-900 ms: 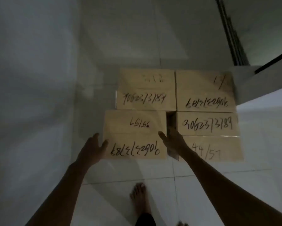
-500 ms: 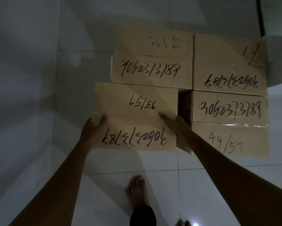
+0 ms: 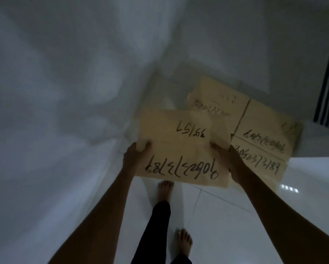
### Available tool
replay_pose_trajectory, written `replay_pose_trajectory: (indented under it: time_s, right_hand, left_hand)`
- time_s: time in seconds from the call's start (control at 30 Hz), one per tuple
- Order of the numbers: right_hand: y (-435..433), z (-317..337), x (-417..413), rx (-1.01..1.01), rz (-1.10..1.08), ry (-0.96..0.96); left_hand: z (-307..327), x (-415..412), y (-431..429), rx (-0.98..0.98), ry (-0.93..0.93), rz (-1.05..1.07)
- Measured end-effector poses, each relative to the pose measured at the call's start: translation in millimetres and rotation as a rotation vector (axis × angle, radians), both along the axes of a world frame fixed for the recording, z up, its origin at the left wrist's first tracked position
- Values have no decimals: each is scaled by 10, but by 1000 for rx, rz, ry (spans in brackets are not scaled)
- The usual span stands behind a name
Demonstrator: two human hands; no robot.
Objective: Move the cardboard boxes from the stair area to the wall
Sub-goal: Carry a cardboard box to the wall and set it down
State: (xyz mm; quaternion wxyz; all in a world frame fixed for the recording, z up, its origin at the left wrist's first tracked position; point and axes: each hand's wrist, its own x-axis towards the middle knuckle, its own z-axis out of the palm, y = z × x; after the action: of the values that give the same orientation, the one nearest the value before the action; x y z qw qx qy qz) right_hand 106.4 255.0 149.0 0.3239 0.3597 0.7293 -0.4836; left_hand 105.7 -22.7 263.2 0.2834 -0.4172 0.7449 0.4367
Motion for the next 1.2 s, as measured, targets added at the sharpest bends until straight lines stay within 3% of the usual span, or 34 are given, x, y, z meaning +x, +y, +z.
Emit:
replay_pose_trajectory:
  time_s: [0.03,0.23,0.4,0.7,1.2]
  right_hand:
    - [-73,300,106,-11,43,56]
    - [-572,1892,748,-80,276,229]
    - [-1036,2779,1605,-82,474,170]
    - [-2233,3232,3325,-152,954,164]
    - [-3560,3103,6869,-216,1423,110]
  left_hand:
    - [-235,429,-59,-70,18,-24]
    - [963,1741,-431,-131,108,194]
    - [1822,3240,-661,-132,134,417]
    - [2192,5911,-958,-176,183,838]
    - [2025,9816,-1208,-227,43,1260]
